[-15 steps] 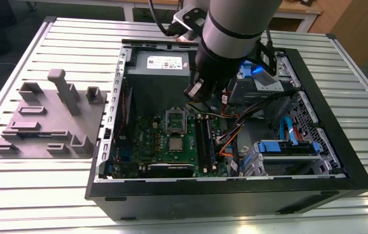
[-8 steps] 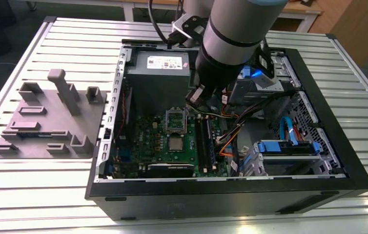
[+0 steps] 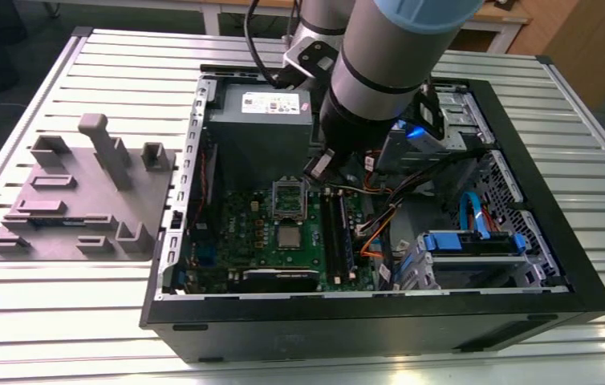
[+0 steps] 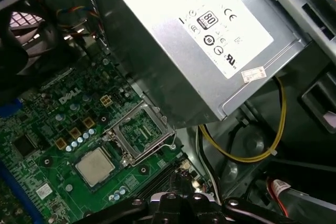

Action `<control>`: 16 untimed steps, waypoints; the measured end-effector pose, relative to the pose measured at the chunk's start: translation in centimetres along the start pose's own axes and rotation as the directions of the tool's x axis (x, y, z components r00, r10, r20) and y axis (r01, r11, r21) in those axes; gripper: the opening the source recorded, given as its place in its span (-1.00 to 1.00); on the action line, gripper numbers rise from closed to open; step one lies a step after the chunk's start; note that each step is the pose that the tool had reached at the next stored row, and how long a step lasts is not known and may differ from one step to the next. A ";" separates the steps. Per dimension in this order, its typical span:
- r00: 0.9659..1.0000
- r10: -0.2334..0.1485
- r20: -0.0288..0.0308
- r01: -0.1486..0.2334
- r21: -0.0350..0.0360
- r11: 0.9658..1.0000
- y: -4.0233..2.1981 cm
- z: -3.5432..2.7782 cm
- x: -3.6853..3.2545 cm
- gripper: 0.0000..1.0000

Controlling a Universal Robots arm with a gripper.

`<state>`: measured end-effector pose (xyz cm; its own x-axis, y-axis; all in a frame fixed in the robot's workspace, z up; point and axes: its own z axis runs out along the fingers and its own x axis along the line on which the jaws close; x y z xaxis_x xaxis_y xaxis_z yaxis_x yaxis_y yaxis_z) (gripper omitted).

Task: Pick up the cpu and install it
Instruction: 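Close the cpu cover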

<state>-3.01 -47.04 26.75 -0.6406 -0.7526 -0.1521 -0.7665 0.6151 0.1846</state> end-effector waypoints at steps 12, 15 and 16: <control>1.000 -0.017 0.001 0.017 -0.006 1.000 0.23 2.30 -0.44 -0.80; 1.000 -0.021 0.001 0.021 -0.007 1.000 0.15 2.82 -0.38 -0.80; 1.000 -0.021 0.002 0.021 -0.008 1.000 0.13 2.95 -0.35 -0.80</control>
<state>-3.01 -46.00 23.96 -0.6247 -0.7648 -0.1576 -0.7792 0.5975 0.1890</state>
